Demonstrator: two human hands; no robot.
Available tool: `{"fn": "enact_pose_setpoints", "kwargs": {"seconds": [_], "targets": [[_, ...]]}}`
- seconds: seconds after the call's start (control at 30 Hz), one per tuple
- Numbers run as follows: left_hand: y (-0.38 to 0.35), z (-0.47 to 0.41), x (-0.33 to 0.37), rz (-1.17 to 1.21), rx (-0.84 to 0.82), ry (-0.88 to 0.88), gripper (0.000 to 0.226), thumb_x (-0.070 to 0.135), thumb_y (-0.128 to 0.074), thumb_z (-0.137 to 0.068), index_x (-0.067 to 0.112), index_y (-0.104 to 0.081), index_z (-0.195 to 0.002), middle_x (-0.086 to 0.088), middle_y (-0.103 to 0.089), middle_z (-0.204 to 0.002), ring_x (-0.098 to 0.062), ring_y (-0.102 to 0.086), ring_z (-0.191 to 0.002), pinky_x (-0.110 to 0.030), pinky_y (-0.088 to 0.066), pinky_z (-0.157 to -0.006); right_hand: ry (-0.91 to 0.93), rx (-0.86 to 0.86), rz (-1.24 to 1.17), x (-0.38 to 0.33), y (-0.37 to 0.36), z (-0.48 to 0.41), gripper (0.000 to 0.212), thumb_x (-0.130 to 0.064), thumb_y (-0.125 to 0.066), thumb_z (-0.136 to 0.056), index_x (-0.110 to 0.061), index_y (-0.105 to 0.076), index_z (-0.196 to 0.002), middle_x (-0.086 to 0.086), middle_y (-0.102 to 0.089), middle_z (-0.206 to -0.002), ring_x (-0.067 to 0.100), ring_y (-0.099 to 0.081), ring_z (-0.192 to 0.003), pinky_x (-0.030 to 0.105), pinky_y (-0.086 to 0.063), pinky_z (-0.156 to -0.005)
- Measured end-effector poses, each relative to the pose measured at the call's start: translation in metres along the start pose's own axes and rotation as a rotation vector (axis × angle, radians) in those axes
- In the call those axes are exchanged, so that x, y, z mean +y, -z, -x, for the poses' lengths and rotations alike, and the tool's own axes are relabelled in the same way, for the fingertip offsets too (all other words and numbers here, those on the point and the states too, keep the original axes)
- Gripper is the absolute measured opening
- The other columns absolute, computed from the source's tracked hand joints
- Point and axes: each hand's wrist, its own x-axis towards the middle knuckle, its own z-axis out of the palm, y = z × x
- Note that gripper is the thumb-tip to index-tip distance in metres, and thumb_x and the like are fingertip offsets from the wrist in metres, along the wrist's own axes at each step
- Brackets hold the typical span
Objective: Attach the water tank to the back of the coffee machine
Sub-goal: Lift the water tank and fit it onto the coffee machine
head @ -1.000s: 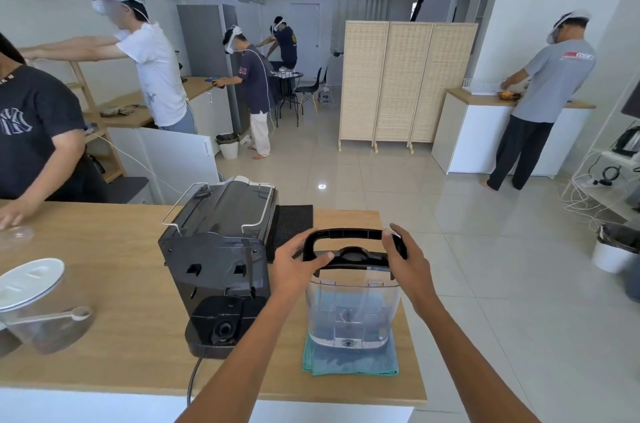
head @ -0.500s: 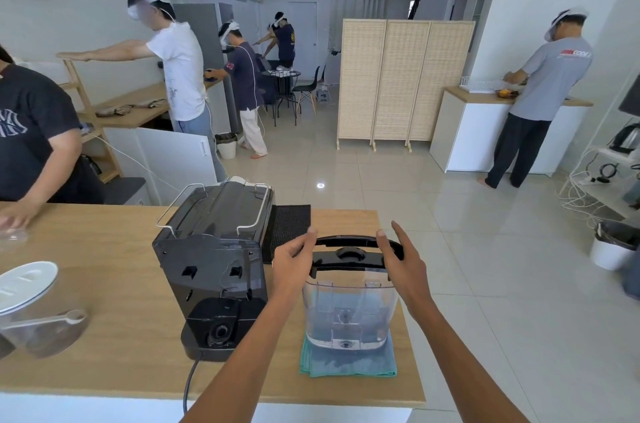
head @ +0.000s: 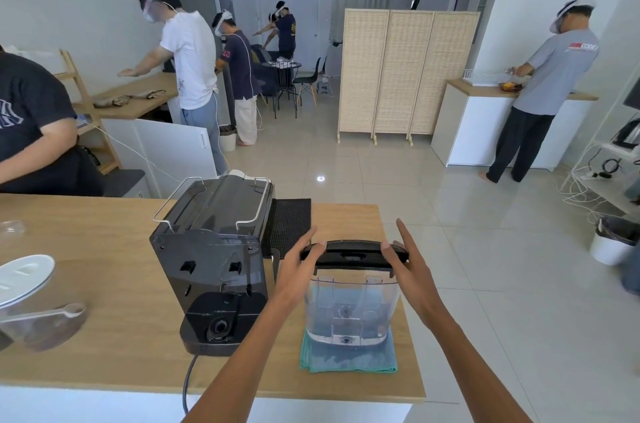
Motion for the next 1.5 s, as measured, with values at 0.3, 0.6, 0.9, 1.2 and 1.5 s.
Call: {"fn": "enact_pose_setpoints", "kwargs": {"seconds": [0.3,0.6,0.9,1.2,1.5], "targets": [[0.013,0.014,-0.024,-0.18,-0.108,-0.086,0.089,0.082,-0.057,-0.075,0.065,-0.013,-0.151,0.022,-0.024,-0.159,-0.012,-0.037,-0.141,-0.046,-0.033,-0.117,0.12,-0.092,0.174,0.033,0.006,0.009,0.089,-0.083,-0.052,-0.078,-0.063,-0.009,-0.154,-0.042,-0.05,-0.128,-0.009,-0.055,-0.116,0.007,-0.041,-0.095],[0.015,0.013,-0.036,-0.377,-0.104,-0.093,0.096,0.08,-0.062,-0.077,0.067,-0.001,-0.149,-0.023,-0.063,-0.133,-0.047,-0.061,-0.115,-0.066,-0.048,-0.098,0.169,-0.073,0.192,0.05,0.0,0.013,0.095,-0.08,-0.055,-0.08,-0.058,-0.004,-0.157,-0.059,-0.047,-0.123,-0.023,-0.056,-0.107,-0.002,-0.041,-0.09],[0.019,0.011,-0.045,-0.38,-0.18,-0.085,0.129,0.071,-0.087,-0.057,0.064,0.001,-0.151,0.001,-0.056,-0.118,-0.015,-0.047,-0.101,-0.035,-0.04,-0.084,0.152,-0.207,0.2,0.06,0.009,0.011,0.12,-0.056,-0.088,-0.066,-0.055,-0.01,-0.157,-0.047,-0.049,-0.135,-0.015,-0.055,-0.119,0.005,-0.045,-0.093],[0.033,0.028,-0.038,-0.341,-0.112,-0.151,0.124,0.068,-0.087,-0.057,0.062,-0.008,-0.152,0.016,-0.037,-0.104,-0.009,-0.039,-0.084,-0.019,-0.042,-0.076,0.18,-0.206,0.121,0.039,0.006,0.023,0.117,-0.062,-0.087,-0.059,-0.058,-0.019,-0.154,-0.044,-0.054,-0.13,-0.007,-0.06,-0.117,0.012,-0.049,-0.093],[0.078,0.081,0.01,-0.274,-0.028,-0.25,0.121,0.036,-0.095,-0.064,0.058,-0.017,-0.153,0.033,-0.043,-0.149,-0.01,-0.046,-0.137,-0.039,-0.042,-0.112,0.238,-0.233,0.066,-0.012,-0.02,0.048,0.118,-0.065,-0.088,-0.054,-0.063,-0.021,-0.151,-0.047,-0.053,-0.13,-0.014,-0.057,-0.118,0.005,-0.045,-0.094]]}}
